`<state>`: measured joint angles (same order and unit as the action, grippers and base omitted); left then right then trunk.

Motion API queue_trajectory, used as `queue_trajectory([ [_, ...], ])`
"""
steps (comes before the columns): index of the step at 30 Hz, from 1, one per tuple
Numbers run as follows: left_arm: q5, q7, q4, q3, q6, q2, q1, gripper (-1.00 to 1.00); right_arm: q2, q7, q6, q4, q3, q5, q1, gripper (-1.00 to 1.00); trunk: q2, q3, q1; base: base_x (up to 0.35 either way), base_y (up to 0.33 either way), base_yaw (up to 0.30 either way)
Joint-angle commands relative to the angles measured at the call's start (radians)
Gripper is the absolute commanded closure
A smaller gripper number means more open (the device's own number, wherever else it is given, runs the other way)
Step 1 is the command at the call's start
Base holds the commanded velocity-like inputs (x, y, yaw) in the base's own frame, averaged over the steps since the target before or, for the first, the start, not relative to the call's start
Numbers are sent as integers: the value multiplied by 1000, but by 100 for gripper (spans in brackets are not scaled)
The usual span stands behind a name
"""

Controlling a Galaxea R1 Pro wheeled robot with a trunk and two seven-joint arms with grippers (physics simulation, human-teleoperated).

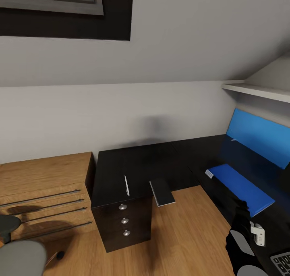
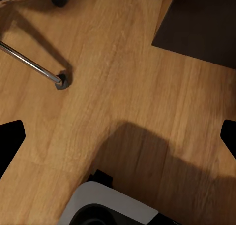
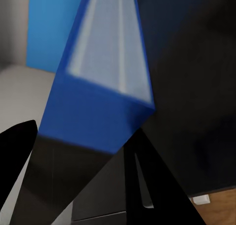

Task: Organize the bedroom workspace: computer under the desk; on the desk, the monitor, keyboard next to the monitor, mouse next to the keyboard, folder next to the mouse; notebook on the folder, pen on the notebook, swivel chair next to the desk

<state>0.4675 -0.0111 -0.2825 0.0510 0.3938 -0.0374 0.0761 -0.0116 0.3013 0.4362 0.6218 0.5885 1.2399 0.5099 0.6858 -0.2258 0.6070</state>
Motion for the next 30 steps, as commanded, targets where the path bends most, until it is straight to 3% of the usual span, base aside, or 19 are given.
queue_trajectory([
  [1, 0, -1, 0, 3, 2, 0, 1, -100, 0, 8, 0, -1, 0, 10, 1, 100, 1, -1, 0, 0, 0, 0],
  [12, 0, -1, 1, 3, 2, 1, 1, -100, -1, 6, 1, -19, 1, 10, 1, 100, 1, -1, 0, 104, 0, 0],
  [30, 0, -1, 2, 3, 2, 1, 1, -100, -1, 5, 0, -25, 2, 10, 1, 100, 1, -1, 0, 6, 0, 0],
])
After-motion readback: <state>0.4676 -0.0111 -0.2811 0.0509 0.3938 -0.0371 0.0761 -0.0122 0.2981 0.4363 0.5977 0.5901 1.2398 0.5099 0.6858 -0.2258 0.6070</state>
